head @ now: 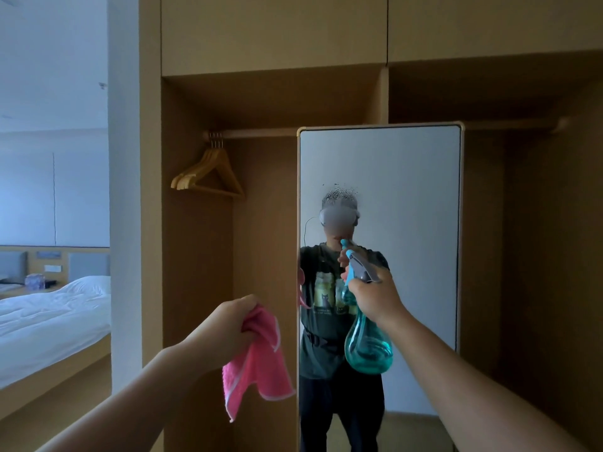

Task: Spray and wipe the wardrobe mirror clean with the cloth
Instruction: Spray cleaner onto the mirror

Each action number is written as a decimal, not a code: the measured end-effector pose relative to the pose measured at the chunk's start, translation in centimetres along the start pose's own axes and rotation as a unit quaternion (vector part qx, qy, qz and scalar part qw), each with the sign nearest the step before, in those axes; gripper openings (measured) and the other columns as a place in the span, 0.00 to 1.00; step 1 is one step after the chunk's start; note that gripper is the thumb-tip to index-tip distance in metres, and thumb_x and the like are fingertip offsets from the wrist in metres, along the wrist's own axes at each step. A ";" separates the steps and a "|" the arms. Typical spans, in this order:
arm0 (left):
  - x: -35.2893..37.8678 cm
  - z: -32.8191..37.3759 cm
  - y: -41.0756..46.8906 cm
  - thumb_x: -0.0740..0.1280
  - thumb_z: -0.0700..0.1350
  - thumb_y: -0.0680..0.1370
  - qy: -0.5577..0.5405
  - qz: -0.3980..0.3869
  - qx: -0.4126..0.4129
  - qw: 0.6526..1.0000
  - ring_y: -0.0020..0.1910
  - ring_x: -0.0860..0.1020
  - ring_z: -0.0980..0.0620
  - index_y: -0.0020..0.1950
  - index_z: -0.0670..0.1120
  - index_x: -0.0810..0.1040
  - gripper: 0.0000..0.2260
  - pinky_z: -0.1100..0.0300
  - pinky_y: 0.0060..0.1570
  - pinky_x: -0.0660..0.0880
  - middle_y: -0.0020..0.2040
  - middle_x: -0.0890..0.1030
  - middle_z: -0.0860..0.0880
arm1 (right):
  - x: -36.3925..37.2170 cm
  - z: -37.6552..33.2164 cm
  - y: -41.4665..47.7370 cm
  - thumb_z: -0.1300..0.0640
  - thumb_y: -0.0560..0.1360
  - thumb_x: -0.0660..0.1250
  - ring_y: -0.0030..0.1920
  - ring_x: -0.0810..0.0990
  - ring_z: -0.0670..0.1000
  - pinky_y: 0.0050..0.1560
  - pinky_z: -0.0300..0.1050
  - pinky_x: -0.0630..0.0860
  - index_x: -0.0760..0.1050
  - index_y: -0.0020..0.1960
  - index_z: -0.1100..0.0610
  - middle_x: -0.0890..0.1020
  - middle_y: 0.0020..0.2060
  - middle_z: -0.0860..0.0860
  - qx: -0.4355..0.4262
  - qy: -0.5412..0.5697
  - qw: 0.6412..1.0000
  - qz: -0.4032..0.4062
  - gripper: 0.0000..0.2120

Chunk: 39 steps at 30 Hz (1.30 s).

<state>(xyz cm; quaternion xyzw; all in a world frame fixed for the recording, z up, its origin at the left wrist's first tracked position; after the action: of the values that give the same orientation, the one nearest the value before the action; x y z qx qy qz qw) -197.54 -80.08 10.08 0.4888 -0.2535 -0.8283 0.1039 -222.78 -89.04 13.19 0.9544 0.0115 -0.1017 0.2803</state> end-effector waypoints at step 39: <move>3.4 5.1 0.8 0.65 0.33 0.73 -0.032 -0.034 0.049 0.998 0.39 0.80 0.65 0.42 0.49 0.74 0.11 0.68 0.36 0.77 0.39 0.83 0.61 | -6.9 4.1 -3.8 0.64 0.76 0.62 0.26 0.65 0.46 0.22 0.34 0.63 0.77 0.46 0.55 0.71 0.29 0.51 0.049 -0.053 0.995 0.073 0.08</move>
<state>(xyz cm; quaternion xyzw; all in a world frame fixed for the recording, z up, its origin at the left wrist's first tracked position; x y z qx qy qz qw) -203.70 -80.54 9.92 0.4752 -0.2805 -0.8328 0.0434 -230.63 -87.85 9.17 0.9585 -0.0781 -0.1319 0.2404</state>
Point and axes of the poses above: each hand's wrist, its own y-axis towards the middle knuckle, its own x-axis out of the palm, z = x × y, the point moved 2 cm from there along y, towards the middle knuckle
